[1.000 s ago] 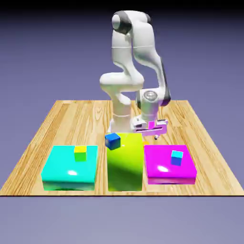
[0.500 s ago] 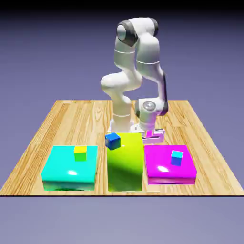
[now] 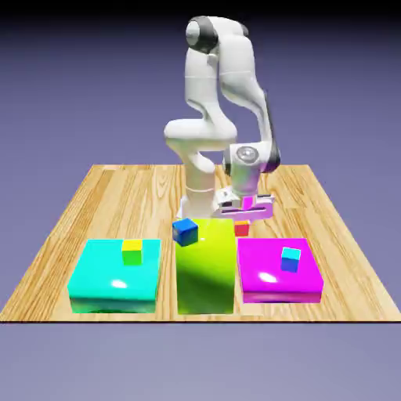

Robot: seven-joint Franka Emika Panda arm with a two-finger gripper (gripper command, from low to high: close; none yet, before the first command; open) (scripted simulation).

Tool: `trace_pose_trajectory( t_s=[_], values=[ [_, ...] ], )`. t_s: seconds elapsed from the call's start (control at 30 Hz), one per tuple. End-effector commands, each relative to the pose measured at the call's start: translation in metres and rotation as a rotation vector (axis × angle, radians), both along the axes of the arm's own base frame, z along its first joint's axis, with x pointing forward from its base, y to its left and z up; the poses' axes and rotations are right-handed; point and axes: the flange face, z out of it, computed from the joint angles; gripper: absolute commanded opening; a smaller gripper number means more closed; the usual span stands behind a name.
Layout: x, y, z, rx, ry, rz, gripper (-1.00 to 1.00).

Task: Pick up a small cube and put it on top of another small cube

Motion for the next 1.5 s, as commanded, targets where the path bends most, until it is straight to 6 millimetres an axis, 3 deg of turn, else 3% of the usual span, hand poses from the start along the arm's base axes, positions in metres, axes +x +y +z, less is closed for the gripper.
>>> trace_pose_trajectory(
  t_s=[0.0, 0.2, 0.4, 0.5, 0.6, 0.83, 0.9, 1.2, 1.47],
  values=[
    [0.009, 0.000, 0.007, 0.014, -0.012, -0.004, -1.00],
    [0.064, -0.006, 0.056, 0.093, -0.090, -0.030, -1.00],
    [0.111, -0.031, 0.115, 0.163, -0.179, -0.054, -1.00],
    [0.106, -0.032, 0.111, 0.141, -0.070, -0.085, -1.00],
    [0.119, -0.052, 0.122, 0.126, -0.018, -0.169, -1.00],
    [0.142, -0.118, 0.147, 0.050, 0.102, -0.380, -1.00],
    [0.156, -0.150, 0.161, 0.053, 0.071, -0.478, -1.00],
    [0.186, -0.241, 0.168, 0.015, 0.020, -0.868, -1.00],
    [0.194, -0.330, 0.169, 0.001, -0.014, -1.210, -1.00]
  ],
)
